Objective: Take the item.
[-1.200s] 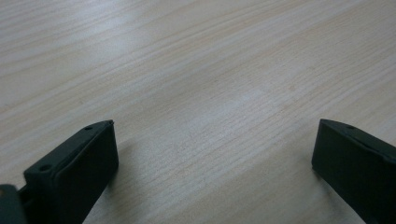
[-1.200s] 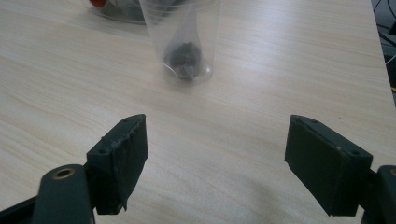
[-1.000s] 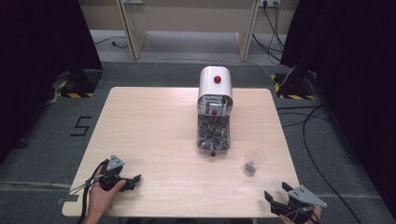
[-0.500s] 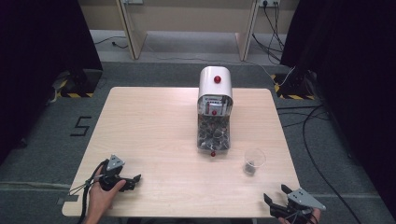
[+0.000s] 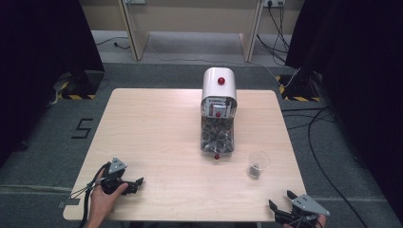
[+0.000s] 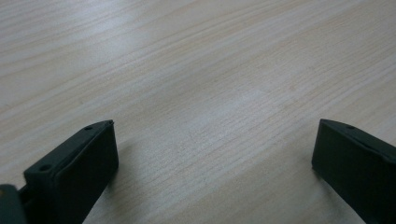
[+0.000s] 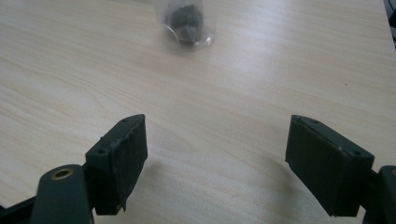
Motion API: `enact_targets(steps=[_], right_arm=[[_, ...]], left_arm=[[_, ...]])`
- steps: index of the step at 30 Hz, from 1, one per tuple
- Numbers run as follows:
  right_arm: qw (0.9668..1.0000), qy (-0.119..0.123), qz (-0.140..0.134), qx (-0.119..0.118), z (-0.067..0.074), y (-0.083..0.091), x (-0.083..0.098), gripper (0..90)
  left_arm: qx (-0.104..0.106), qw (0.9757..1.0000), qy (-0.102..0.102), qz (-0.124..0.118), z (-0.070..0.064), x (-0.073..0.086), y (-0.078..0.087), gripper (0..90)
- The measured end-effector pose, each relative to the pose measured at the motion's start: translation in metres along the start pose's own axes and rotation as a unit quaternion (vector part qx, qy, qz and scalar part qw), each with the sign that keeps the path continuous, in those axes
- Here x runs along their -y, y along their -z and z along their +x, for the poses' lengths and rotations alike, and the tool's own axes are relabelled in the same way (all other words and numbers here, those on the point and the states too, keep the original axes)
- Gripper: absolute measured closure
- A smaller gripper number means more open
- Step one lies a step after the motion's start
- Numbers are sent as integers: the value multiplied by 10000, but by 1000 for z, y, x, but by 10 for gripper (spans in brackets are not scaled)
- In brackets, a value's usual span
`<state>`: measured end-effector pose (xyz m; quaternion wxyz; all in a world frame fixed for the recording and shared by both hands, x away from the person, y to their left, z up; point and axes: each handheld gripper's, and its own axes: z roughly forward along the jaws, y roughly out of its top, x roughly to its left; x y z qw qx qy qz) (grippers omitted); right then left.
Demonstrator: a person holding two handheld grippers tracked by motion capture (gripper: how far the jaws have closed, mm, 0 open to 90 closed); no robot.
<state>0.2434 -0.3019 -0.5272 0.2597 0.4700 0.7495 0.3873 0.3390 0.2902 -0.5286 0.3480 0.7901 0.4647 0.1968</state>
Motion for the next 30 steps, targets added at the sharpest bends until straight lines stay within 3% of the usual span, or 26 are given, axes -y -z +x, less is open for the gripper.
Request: enact_targets(steps=[11, 30], right_arm=[[9999, -110, 76, -64, 0, -2, 6, 193], [10000, -39, 5, -77, 0, -3, 7, 172]], left_arm=[[-1, 10000, -6, 4, 0, 0, 0, 0], [0, 10000, -1, 1, 0, 0, 0, 0]])
